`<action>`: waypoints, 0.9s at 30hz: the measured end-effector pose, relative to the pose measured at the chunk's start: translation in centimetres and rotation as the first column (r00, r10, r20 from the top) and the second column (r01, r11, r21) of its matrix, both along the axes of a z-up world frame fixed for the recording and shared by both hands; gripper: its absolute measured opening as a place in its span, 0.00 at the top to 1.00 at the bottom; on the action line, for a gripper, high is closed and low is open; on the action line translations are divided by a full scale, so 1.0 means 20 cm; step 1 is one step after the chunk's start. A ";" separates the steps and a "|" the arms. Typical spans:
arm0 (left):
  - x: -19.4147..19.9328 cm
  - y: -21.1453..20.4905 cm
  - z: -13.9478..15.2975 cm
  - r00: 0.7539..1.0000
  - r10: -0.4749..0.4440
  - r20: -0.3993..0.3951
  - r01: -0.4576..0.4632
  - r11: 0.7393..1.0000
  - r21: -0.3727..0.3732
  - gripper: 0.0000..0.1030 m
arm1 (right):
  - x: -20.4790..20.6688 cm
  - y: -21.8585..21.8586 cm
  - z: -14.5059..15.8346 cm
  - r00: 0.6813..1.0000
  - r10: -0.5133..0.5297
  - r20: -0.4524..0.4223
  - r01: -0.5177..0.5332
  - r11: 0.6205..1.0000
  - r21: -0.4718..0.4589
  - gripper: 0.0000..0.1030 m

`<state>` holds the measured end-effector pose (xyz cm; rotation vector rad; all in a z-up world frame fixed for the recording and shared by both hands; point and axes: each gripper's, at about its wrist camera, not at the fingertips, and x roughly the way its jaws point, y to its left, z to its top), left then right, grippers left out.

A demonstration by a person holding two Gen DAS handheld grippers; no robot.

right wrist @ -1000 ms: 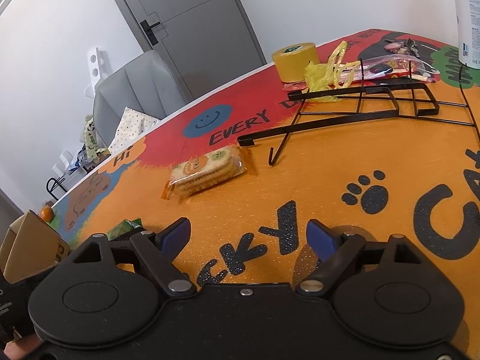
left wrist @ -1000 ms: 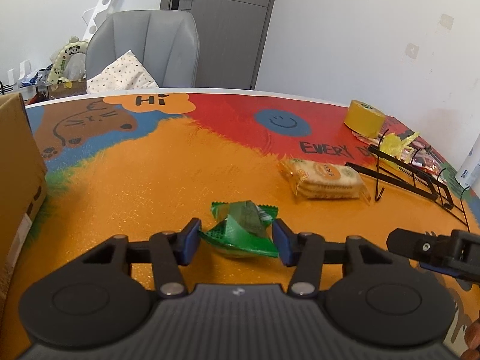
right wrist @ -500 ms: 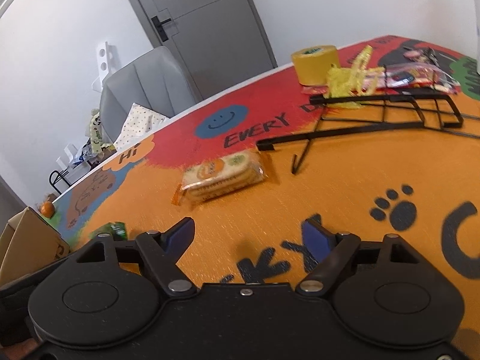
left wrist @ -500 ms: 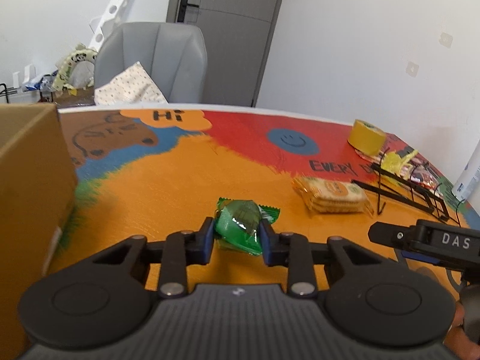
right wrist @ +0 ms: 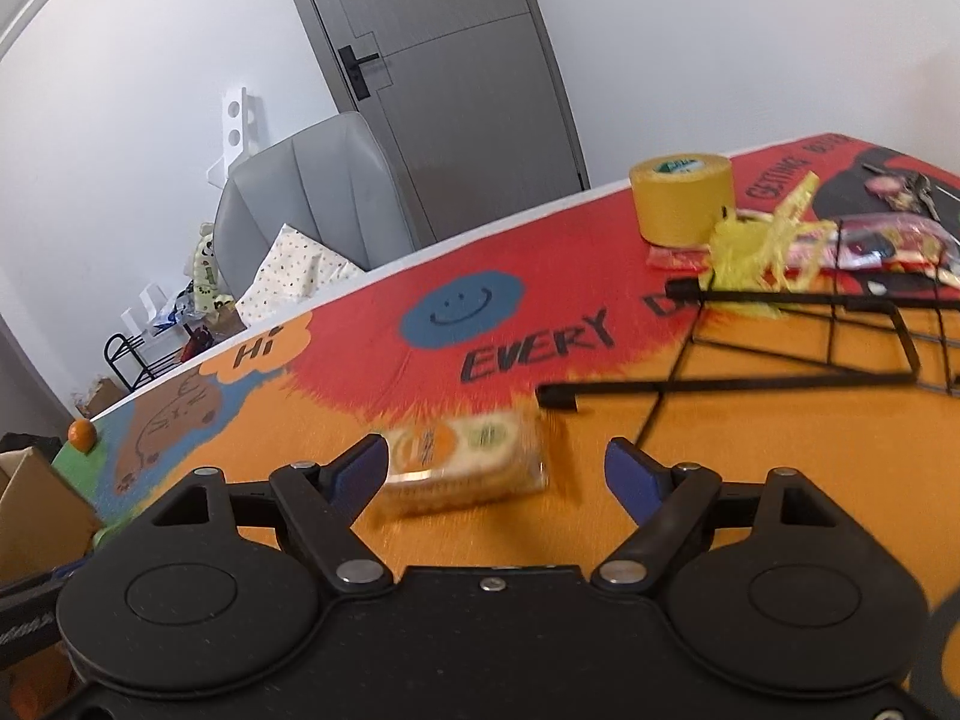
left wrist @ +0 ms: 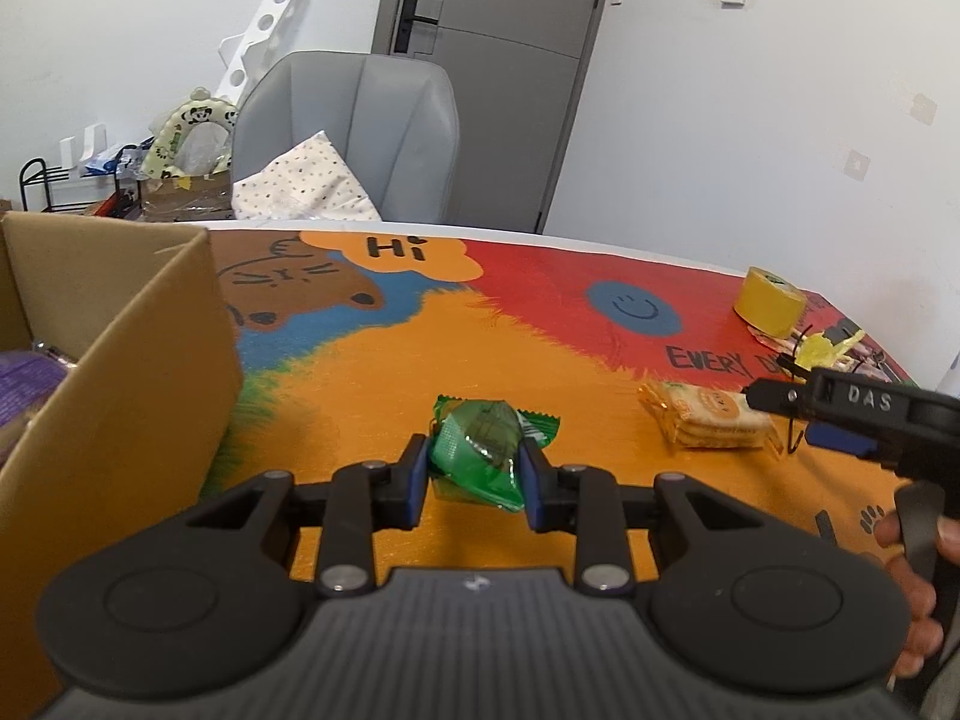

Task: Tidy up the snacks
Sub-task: 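Hold the green candy in the left tool while the right tool grasps the beige biscuit pack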

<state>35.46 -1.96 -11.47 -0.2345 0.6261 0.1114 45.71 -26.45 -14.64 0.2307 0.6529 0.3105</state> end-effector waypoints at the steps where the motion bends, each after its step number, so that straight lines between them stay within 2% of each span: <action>1: 0.00 0.01 0.00 1.000 0.001 -0.002 -0.001 1.000 -0.002 0.71 | 0.01 0.00 0.00 1.000 0.002 0.001 -0.002 1.000 -0.002 0.22; 8: -0.01 0.05 -0.01 1.000 0.019 -0.010 -0.019 1.000 -0.009 0.71 | 0.09 0.03 -0.01 1.000 0.023 0.003 -0.023 1.000 -0.017 0.24; 12: -0.02 0.07 -0.01 0.999 0.033 -0.012 -0.033 0.999 -0.018 0.71 | 0.10 0.05 -0.06 0.997 0.053 -0.050 -0.053 0.999 -0.005 0.48; 15: -0.02 0.08 -0.01 0.999 0.040 -0.013 -0.041 0.999 -0.027 0.71 | 0.05 0.06 -0.06 0.997 0.069 -0.040 -0.069 0.998 0.002 0.57; 23: -0.04 0.09 -0.02 0.999 0.038 -0.017 -0.038 0.998 -0.047 0.71 | -0.08 0.13 -0.03 0.989 0.109 -0.102 -0.108 0.994 0.019 0.61; 27: -0.04 0.10 -0.01 0.999 0.036 -0.014 -0.037 0.998 -0.051 0.71 | -0.16 0.21 -0.03 0.974 0.200 -0.107 -0.199 0.980 0.021 0.61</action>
